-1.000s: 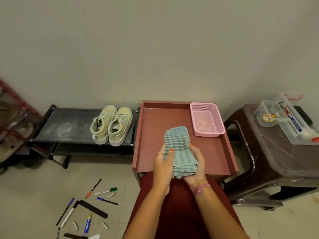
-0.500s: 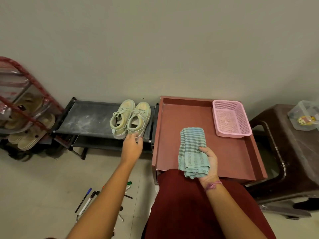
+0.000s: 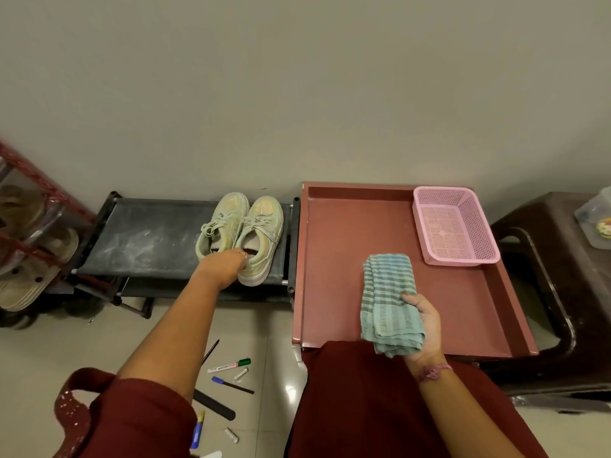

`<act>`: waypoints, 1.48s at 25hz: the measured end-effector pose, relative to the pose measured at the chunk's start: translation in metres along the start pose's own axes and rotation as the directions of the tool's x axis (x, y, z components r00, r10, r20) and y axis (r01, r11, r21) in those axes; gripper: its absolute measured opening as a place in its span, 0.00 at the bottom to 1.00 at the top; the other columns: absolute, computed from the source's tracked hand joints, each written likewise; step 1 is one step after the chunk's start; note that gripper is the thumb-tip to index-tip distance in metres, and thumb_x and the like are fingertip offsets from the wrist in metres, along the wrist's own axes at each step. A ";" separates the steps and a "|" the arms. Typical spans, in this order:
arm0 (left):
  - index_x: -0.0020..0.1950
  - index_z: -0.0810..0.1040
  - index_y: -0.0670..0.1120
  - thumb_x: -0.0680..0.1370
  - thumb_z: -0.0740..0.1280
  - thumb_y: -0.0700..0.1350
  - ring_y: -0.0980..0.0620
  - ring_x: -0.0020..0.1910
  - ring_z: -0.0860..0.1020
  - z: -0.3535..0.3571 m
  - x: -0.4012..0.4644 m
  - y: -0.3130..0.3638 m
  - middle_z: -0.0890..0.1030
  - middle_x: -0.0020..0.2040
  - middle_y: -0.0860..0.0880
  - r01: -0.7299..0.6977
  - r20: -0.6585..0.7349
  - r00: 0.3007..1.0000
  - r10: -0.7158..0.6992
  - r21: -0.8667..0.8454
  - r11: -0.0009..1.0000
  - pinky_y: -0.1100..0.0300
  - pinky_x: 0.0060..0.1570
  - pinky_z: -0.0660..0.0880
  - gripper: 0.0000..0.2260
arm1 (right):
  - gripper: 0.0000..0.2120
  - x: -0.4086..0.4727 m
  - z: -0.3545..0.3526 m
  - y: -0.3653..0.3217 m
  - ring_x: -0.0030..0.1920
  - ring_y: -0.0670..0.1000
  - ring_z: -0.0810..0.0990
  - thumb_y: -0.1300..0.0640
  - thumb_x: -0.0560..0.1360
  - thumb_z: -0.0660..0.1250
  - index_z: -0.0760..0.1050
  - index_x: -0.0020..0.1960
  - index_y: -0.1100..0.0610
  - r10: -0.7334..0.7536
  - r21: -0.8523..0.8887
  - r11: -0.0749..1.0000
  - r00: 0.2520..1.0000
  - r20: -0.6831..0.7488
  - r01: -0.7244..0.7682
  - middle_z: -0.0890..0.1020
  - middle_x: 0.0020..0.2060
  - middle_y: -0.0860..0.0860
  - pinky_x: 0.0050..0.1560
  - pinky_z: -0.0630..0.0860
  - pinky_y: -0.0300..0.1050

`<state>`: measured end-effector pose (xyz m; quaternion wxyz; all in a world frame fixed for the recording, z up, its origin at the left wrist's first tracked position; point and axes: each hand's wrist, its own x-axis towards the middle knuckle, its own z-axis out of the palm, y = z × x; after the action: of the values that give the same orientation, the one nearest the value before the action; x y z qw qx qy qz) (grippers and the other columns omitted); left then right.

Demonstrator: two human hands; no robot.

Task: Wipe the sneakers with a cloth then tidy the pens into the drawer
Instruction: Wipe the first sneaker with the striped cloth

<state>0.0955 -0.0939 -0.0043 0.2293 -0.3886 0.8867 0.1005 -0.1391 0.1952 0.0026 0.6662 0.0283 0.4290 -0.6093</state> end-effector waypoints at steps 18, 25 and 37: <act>0.60 0.78 0.49 0.82 0.58 0.45 0.46 0.63 0.70 -0.007 -0.003 0.015 0.79 0.59 0.48 0.067 -0.077 0.996 -0.049 0.250 0.966 0.52 0.59 0.70 0.12 | 0.35 -0.027 -0.017 0.002 0.20 0.64 0.76 0.51 0.45 0.78 0.78 0.46 0.69 0.012 0.060 0.998 0.999 0.031 -0.014 0.78 0.35 0.66 0.18 0.72 0.45; 0.58 0.79 0.46 0.83 0.55 0.49 0.45 0.62 0.68 -0.056 -0.016 0.035 0.78 0.58 0.44 0.075 -0.246 0.965 -0.089 -0.063 0.995 0.50 0.60 0.64 0.14 | 0.38 -0.031 -0.012 -0.003 0.21 0.64 0.76 0.52 0.46 0.79 0.74 0.50 0.70 0.023 0.079 0.996 0.998 0.066 -0.028 0.78 0.35 0.67 0.17 0.73 0.47; 0.51 0.80 0.42 0.83 0.59 0.44 0.57 0.45 0.76 -0.107 -0.121 0.126 0.82 0.47 0.47 -0.446 -0.493 0.869 0.044 -0.741 0.502 0.61 0.50 0.73 0.11 | 0.37 -0.110 0.010 -0.017 0.42 0.60 0.81 0.56 0.51 0.76 0.72 0.59 0.63 -0.251 0.250 0.938 0.968 0.015 0.240 0.79 0.47 0.60 0.36 0.80 0.53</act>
<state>0.0393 0.0305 0.1482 -0.1942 -0.3282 0.8023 0.4592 -0.1357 0.2719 0.0836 0.5861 0.0429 0.3348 -0.7366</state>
